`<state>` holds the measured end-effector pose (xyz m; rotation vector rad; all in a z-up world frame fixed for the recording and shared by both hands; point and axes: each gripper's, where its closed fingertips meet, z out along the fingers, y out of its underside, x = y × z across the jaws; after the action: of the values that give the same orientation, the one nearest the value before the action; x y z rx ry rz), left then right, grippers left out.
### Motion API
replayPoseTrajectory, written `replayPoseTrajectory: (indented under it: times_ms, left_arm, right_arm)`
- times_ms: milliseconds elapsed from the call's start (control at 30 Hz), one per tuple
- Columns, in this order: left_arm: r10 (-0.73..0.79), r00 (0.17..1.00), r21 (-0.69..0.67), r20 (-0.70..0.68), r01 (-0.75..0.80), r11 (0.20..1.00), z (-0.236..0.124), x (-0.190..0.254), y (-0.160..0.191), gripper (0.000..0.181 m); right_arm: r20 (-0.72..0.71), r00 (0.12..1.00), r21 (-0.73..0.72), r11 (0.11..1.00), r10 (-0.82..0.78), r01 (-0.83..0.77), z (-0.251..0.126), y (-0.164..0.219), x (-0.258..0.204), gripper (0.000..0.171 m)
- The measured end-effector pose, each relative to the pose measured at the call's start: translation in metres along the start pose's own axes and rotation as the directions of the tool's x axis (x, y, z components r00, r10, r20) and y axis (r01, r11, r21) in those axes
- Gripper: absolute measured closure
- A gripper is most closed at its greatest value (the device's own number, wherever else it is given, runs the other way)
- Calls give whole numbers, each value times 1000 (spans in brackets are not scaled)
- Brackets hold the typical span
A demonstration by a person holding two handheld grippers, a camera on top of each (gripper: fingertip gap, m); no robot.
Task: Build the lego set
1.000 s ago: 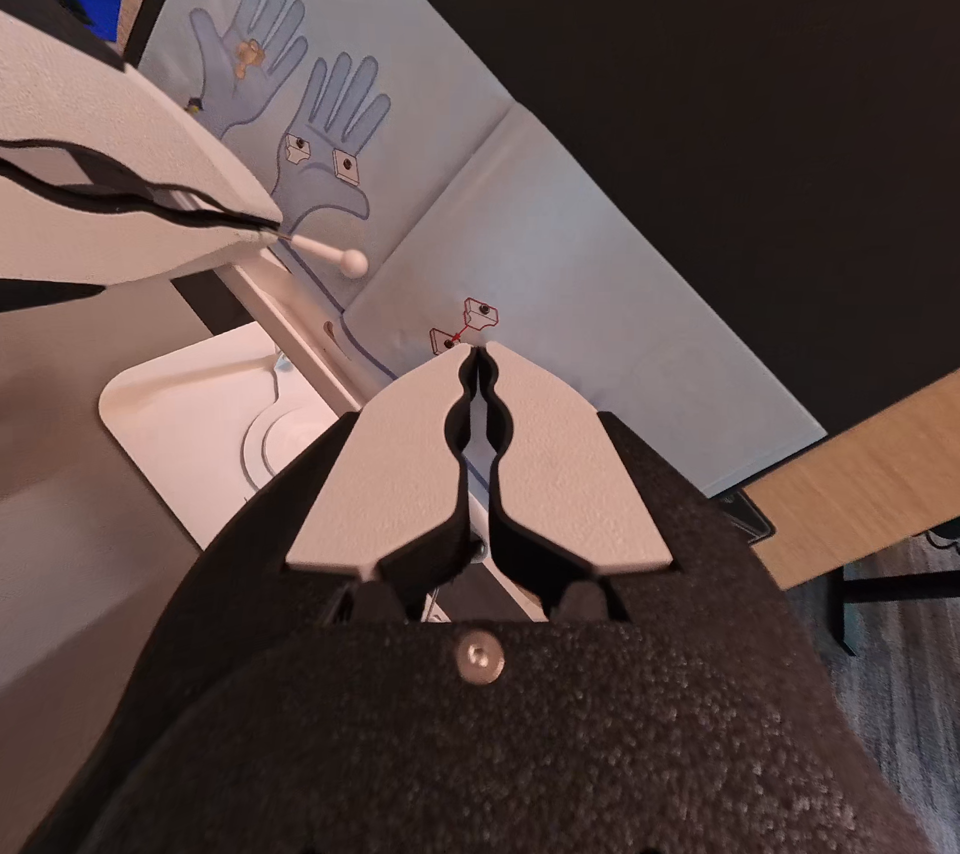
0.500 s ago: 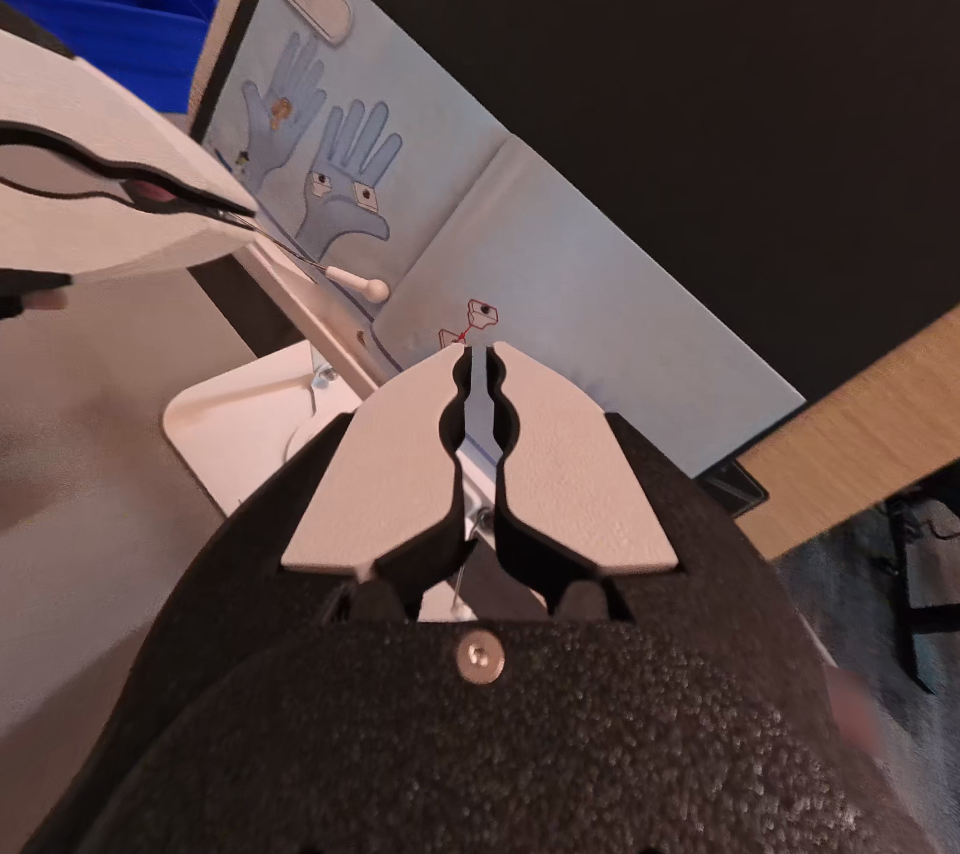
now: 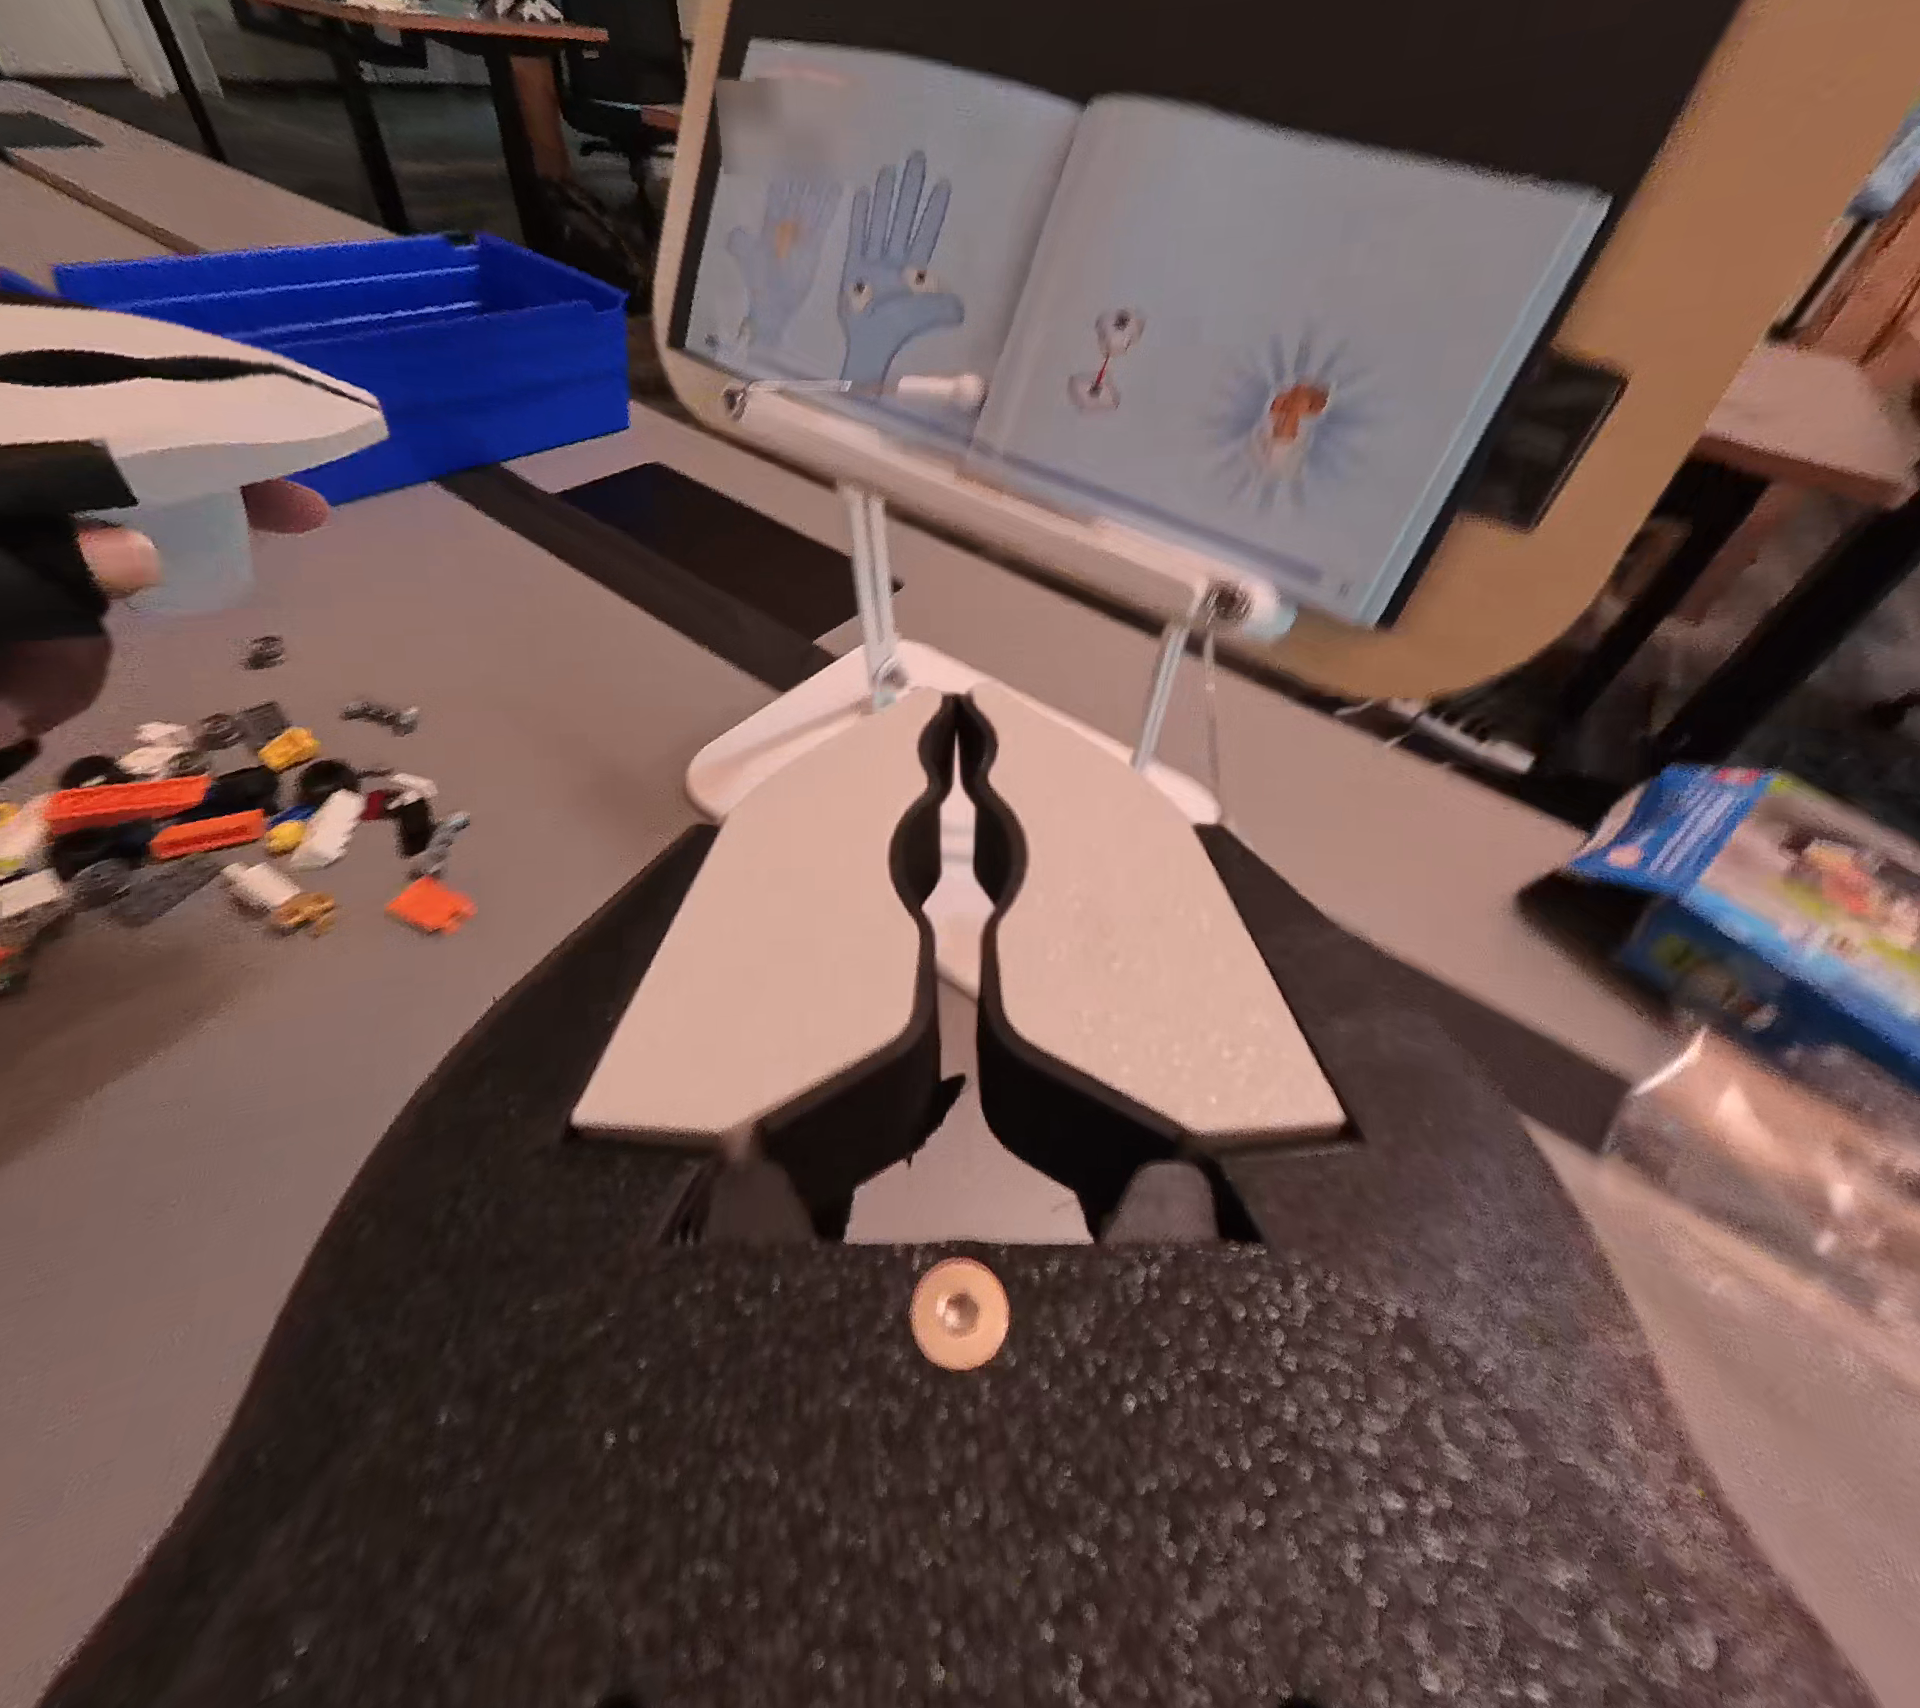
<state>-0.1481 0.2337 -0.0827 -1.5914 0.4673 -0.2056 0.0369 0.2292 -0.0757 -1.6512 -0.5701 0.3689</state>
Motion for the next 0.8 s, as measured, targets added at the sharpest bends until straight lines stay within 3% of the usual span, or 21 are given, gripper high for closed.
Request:
replayPoseTrajectory:
  times_ms: [100, 300, 533, 600, 700, 800]
  left_arm:
    - [-39, 999, -36, 10, 39, 999, -23, -5, 21, 181]
    - [-276, 958, -100, -77, 268, 958, -71, 21, 63, 181]
    - [-14, 998, -117, -59, 7, 993, -68, 30, 95, 181]
    - [-12, 996, -135, -84, 1, 991, -67, 33, 101, 179]
    - [-49, 994, -157, -95, 33, 987, -67, 30, 104, 160]
    - [8, 1000, -139, -11, -10, 990, -73, -2, 97, 165]
  right_arm:
    - [29, 995, -27, 995, 96, -96, -23, 28, -21, 171]
    - [56, 982, -51, 983, 180, -178, -46, 75, -48, 171]
    - [83, 980, -57, 983, 179, -175, -39, 95, -41, 171]
    - [81, 982, -58, 984, 171, -167, -41, 97, -40, 171]
    - [89, 981, -58, 984, 173, -168, -41, 98, -40, 171]
    - [105, 980, -74, 984, 172, -164, -40, 101, -42, 171]
